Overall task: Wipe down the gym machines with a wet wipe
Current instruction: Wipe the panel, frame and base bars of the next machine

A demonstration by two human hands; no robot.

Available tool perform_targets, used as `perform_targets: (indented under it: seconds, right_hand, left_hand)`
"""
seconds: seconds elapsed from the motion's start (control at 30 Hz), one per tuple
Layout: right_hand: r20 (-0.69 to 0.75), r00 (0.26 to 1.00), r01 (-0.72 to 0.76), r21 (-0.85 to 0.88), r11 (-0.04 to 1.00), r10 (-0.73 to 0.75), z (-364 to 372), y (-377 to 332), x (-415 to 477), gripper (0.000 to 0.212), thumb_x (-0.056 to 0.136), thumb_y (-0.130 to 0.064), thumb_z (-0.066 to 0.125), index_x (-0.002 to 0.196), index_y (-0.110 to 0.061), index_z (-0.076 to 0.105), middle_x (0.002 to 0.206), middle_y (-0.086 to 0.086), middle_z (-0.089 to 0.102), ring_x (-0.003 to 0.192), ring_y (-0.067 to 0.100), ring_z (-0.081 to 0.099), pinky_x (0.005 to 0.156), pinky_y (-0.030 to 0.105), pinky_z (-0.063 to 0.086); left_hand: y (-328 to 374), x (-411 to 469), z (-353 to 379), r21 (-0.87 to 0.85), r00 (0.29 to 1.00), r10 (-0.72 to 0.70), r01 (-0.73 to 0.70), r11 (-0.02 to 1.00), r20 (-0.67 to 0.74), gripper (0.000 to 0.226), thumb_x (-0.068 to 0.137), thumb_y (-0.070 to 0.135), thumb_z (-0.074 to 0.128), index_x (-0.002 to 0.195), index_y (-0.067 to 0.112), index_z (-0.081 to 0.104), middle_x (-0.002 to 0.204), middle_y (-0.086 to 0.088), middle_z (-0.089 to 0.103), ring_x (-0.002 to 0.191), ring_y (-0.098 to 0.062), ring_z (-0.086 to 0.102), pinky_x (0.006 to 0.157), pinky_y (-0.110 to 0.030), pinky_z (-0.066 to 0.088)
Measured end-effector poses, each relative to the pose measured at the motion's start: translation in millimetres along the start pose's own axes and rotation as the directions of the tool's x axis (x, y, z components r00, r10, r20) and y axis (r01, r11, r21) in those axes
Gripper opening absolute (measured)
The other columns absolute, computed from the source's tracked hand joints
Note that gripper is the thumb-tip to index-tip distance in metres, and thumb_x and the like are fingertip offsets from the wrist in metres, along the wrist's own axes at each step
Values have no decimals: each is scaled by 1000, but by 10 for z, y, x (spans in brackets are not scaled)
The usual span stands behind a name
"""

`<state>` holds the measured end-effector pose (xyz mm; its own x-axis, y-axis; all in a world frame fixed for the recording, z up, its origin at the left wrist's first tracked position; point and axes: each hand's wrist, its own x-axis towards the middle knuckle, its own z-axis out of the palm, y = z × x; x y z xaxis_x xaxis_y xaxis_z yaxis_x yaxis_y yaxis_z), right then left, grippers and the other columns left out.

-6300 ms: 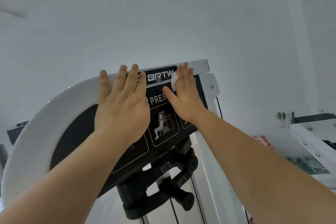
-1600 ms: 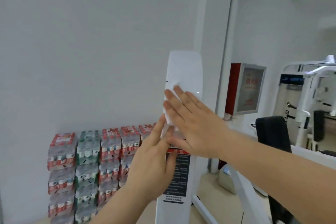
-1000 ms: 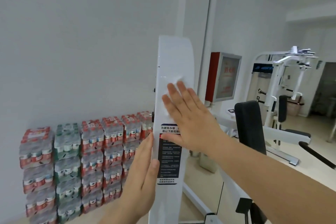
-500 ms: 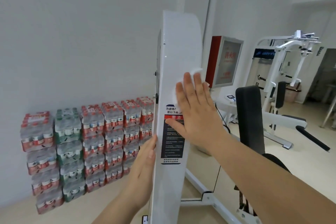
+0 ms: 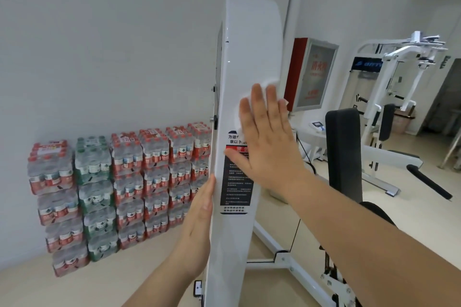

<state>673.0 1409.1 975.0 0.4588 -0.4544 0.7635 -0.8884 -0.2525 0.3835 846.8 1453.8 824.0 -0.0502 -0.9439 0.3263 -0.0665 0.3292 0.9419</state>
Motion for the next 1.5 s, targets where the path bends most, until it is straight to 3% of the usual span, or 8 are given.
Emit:
perform_targets:
  seconds: [0.13, 0.3, 0.47, 0.6, 0.83, 1.07, 1.33, 1.5]
  right_hand:
    - [53, 991, 122, 71, 990, -126, 320, -309, -532, 98, 98, -71, 38, 161, -5, 3, 167, 21, -11, 154, 40, -13, 126, 54, -3]
    - [148, 905, 412, -68, 909, -399, 619, -314, -1104, 96, 96, -73, 36, 163, -11, 6, 171, 12, -6, 157, 31, -7, 127, 46, -4]
    - [-25, 987, 156, 15, 988, -156, 320, -160, -389, 96, 98, -71, 33, 162, -7, 1, 167, 18, -11, 154, 37, -12, 127, 50, -4]
    - [5, 994, 105, 73, 992, -106, 341, -243, -435, 97, 98, -72, 31, 161, -5, -2, 166, 20, -15, 154, 40, -14, 126, 53, -5]
    - [232, 871, 433, 49, 900, -432, 824, -393, -1485, 97, 97, -70, 32, 162, -8, -6, 168, 16, -17, 155, 34, -18, 125, 48, -12]
    - [64, 995, 62, 158, 986, -73, 396, -246, -756, 96, 98, -69, 21, 160, -2, -8, 164, 22, -25, 153, 41, -21, 125, 52, -9]
    - [261, 918, 283, 94, 954, -298, 834, -605, -1639, 97, 99, -67, 32, 160, -4, -9, 167, 19, -21, 154, 36, -20, 125, 50, -9]
    - [52, 998, -49, 124, 991, 43, 553, -531, -939, 96, 99, -66, 35, 161, -2, 1, 165, 22, -16, 153, 39, -17, 126, 51, -6]
  left_hand:
    - [68, -92, 54, 39, 999, 38, -38, 999, -2, 87, 81, 93, 22, 154, 46, 29, 159, 26, 29, 149, -2, 25, 122, -50, 28]
    - [214, -169, 70, 19, 999, 42, -42, 999, 13, 86, 83, 91, 17, 155, 44, 26, 159, 31, 24, 148, 6, 20, 124, -49, 23]
    - [281, -183, 146, -1, 1000, 16, -16, 1000, -11, 89, 80, 92, 14, 154, 46, 26, 157, 33, 27, 145, 9, 24, 121, -38, 26]
    - [334, -205, 176, -2, 999, -18, 18, 1000, -36, 91, 75, 96, 15, 152, 50, 29, 155, 34, 31, 142, 12, 28, 111, -23, 31]
    - [444, -238, 149, -18, 992, -122, 121, 992, -13, 81, 80, 88, 20, 151, 50, 33, 153, 29, 39, 143, 2, 34, 117, -54, 32]
    - [433, -369, 225, -16, 978, -188, 187, 982, -88, 72, 80, 87, 24, 142, 56, 44, 144, 28, 50, 133, 3, 47, 115, -50, 35]
    - [304, -429, 175, -21, 971, -238, 238, 971, -13, 78, 79, 90, 27, 146, 52, 41, 146, 30, 47, 135, 5, 42, 119, -47, 31]
    - [151, -360, -29, -7, 966, -248, 249, 968, 70, 69, 86, 82, 20, 144, 51, 43, 144, 29, 49, 136, 2, 44, 119, -46, 30]
